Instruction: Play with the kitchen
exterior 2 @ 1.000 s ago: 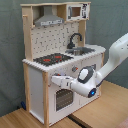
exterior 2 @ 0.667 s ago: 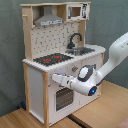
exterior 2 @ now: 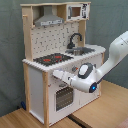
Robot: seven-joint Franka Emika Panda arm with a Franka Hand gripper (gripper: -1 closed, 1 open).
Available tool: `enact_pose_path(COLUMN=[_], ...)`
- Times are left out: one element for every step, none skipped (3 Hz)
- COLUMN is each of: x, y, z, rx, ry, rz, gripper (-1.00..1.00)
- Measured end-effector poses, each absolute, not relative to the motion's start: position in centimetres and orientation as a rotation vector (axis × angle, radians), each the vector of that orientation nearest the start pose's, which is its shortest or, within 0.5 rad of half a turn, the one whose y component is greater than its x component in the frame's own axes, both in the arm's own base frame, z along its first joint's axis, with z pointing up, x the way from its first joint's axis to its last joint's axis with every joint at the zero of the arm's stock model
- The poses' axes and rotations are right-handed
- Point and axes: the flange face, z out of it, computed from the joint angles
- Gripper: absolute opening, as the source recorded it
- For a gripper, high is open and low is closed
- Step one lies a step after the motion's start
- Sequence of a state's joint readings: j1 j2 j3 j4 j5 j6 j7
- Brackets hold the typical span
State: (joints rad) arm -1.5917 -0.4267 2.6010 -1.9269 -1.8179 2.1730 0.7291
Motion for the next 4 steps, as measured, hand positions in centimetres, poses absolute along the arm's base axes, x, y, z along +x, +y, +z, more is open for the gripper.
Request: enact_pose_path(x=[35.18,35.21,35.33,35.26], y=[53.38,53.23,52.96,52.97], z=[33.40,33.72,34.10,34.07], rx=[1.228,1.331,1.432,1.433], ry=[1.336,1.315,1.307,1.317], rz=[1.225,1.298,1.359,1.357], gripper=[-1.00,-1.00,-1.00,-1.00])
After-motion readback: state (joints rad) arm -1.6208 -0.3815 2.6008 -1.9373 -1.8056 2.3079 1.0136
